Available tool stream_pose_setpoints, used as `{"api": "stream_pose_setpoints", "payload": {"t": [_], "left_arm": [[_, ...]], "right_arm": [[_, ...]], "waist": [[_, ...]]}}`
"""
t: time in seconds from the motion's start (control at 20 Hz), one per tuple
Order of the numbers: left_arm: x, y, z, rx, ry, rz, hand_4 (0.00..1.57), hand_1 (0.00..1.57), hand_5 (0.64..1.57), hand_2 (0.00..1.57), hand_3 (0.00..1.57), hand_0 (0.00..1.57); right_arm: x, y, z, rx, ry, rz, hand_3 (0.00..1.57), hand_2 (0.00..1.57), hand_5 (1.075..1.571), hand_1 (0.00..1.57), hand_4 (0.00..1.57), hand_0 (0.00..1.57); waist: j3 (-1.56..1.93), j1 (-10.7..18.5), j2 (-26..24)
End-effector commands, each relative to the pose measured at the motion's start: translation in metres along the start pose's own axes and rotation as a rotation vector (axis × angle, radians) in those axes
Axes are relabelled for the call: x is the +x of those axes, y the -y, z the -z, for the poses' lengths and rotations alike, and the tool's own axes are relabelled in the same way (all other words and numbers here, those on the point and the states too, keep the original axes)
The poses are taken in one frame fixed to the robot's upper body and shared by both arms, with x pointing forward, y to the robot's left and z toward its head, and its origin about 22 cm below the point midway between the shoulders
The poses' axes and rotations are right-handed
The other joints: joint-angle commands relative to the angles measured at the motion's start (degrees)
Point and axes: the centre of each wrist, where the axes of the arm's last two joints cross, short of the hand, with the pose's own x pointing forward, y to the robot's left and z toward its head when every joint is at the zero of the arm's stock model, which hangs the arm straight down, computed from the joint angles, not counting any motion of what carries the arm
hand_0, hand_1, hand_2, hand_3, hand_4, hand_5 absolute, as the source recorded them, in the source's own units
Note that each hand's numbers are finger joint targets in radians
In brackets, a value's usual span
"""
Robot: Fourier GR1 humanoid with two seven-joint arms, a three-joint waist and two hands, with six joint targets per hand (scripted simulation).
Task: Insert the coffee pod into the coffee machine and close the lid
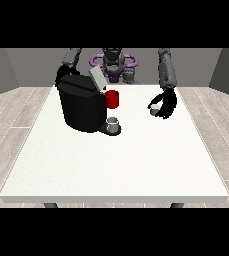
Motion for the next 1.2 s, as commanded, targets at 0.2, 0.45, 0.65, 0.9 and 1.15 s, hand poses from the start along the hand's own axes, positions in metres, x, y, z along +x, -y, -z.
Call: {"api": "stream_pose_setpoints", "payload": {"t": [0.2, 0.45, 0.65, 0.9, 1.15], "left_arm": [[-0.005, -0.004, 0.002, 0.010, 0.030, 0.141, 0.28, 0.93, 1.571, 1.04, 0.82, 0.93], [0.008, -0.015, 0.012, -0.034, 0.035, 0.174, 0.41, 1.17, 1.571, 1.29, 1.18, 1.17], [0.011, -0.036, 0.016, -0.013, 0.143, 0.135, 0.56, 1.42, 1.571, 1.46, 1.42, 1.42], [0.061, -0.022, 0.036, -0.093, 0.218, 0.102, 0.58, 1.39, 1.571, 1.41, 1.35, 1.39], [0.098, -0.021, 0.046, -0.107, 0.275, 0.117, 0.53, 1.26, 1.571, 1.32, 1.30, 1.26]], "right_arm": [[0.009, -0.006, 0.008, -0.019, 0.030, 0.033, 0.00, 0.00, 1.571, 0.00, 0.51, 0.00], [-0.010, -0.013, -0.004, -0.017, -0.036, 0.037, 0.00, 0.00, 1.571, 0.00, 0.49, 0.00], [-0.012, -0.014, -0.008, -0.013, -0.029, 0.040, 0.00, 0.00, 1.571, 0.00, 0.40, 0.00], [-0.020, -0.008, 0.006, -0.063, -0.105, 0.046, 0.00, 0.00, 1.571, 0.00, 0.44, 0.00], [-0.060, 0.005, -0.015, -0.056, -0.143, 0.033, 0.00, 0.00, 1.571, 0.00, 0.49, 0.00]], "waist": [[-0.01, 0.2, 1.6], [0.00, 0.4, -1.6], [-0.01, 0.3, -0.5], [0.03, 2.2, -5.0], [0.05, 2.4, -6.9]]}}
